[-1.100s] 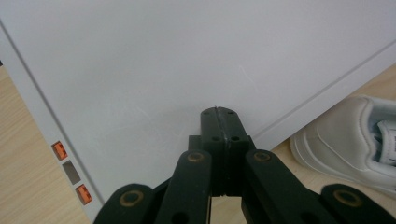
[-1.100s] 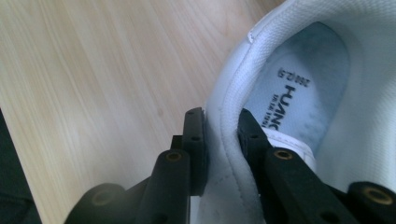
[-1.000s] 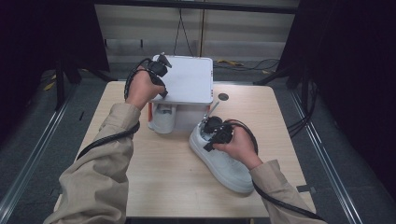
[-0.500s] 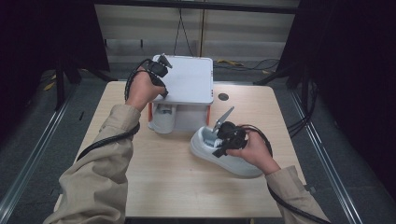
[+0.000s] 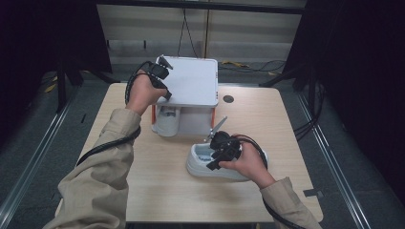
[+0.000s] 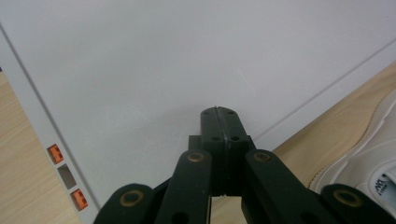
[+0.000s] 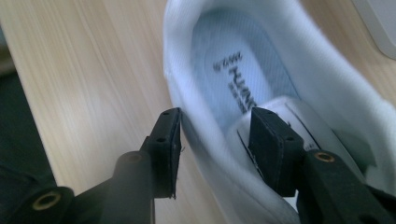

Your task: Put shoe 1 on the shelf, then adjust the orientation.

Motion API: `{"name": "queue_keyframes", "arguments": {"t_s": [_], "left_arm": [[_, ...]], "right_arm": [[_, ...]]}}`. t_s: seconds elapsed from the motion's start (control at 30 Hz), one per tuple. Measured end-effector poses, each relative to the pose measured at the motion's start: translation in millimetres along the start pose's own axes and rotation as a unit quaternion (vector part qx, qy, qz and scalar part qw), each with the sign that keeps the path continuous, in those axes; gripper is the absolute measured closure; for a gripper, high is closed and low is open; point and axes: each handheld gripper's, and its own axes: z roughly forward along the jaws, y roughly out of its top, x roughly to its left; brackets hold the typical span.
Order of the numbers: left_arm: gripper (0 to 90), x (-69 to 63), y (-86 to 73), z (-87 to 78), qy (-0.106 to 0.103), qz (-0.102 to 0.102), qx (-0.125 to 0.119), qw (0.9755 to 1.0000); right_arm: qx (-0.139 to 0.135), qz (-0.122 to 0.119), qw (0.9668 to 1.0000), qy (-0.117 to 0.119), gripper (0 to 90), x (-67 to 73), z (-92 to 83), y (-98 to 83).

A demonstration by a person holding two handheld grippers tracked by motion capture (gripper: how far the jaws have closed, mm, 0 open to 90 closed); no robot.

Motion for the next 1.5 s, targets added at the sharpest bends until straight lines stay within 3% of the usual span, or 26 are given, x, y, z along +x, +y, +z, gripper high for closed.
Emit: {"name": "queue_keyframes", "arguments": {"t_s": [0.13, 0.23, 0.33, 0.47, 0.53, 0.6, 0.73, 0.8, 1.03, 1.23, 1.33, 1.4, 1.5], "left_arm": [[90.0, -1.7, 1.0, 0.3, 0.006, 0.002, 0.003, 1.0], [90.0, -2.2, 1.9, 0.2, 0.007, 0.005, 0.007, 0.9999], [90.0, -1.9, 0.8, 0.1, 0.007, 0.003, 0.002, 1.0], [90.0, -2.5, 1.7, 0.3, 0.009, 0.005, 0.006, 0.9999], [90.0, -3.5, 2.6, 0.4, 0.011, 0.007, 0.008, 0.9999], [90.0, -4.6, 3.0, 0.6, 0.014, 0.01, 0.01, 0.9998], [90.0, -3.3, 2.0, 0.6, 0.009, 0.006, 0.006, 0.9999], [90.0, -2.5, 2.0, 0.6, 0.008, 0.006, 0.006, 0.9999], [90.0, -5.0, 3.3, 0.9, 0.015, 0.016, 0.011, 0.9997], [90.0, -4.8, 2.4, 0.7, 0.014, 0.015, 0.008, 0.9998], [90.0, -5.6, 2.3, 0.7, 0.017, 0.016, 0.007, 0.9997], [90.0, -5.1, 1.7, 0.3, 0.017, 0.017, 0.006, 0.9997], [90.0, -4.2, 1.3, 0.5, 0.014, 0.011, 0.004, 0.9998]], "right_arm": [[-0.008, 0.022, 0.9997, 0.011, 47.9, -0.9, 5.9, 8.7], [0.002, 0.018, 0.9998, 0.004, 46.1, 0.4, 11.2, 17.3], [-0.017, 0.03, 0.9991, 0.025, 41.9, 2.5, 14.5, 27.1], [-0.014, 0.031, 0.9993, 0.015, 41.2, 7.7, 23.6, 41.7], [-0.027, 0.033, 0.9989, 0.017, 42.7, 6.7, 29.4, 46.6], [-0.021, 0.039, 0.9987, 0.023, 44.6, 4.5, 36.4, 49.1], [-0.033, 0.048, 0.9979, 0.027, 63.8, 2.2, 47.2, 45.0], [-0.034, 0.042, 0.9983, 0.022, 68.6, 4.4, 45.2, 44.6], [0.003, 0.0, 0.9999, 0.012, 76.4, 16.3, 34.0, 41.3], [-0.004, -0.012, 0.9992, -0.039, 79.4, 0.9, 4.5, 32.5], [-0.002, -0.02, 0.9985, -0.05, 79.3, -12.2, -2.9, 27.3], [-0.003, -0.004, 0.9994, -0.035, 76.9, -18.1, -2.8, 20.0], [-0.004, -0.009, 0.9997, -0.021, 73.4, -12.6, 0.6, 10.0]]}}
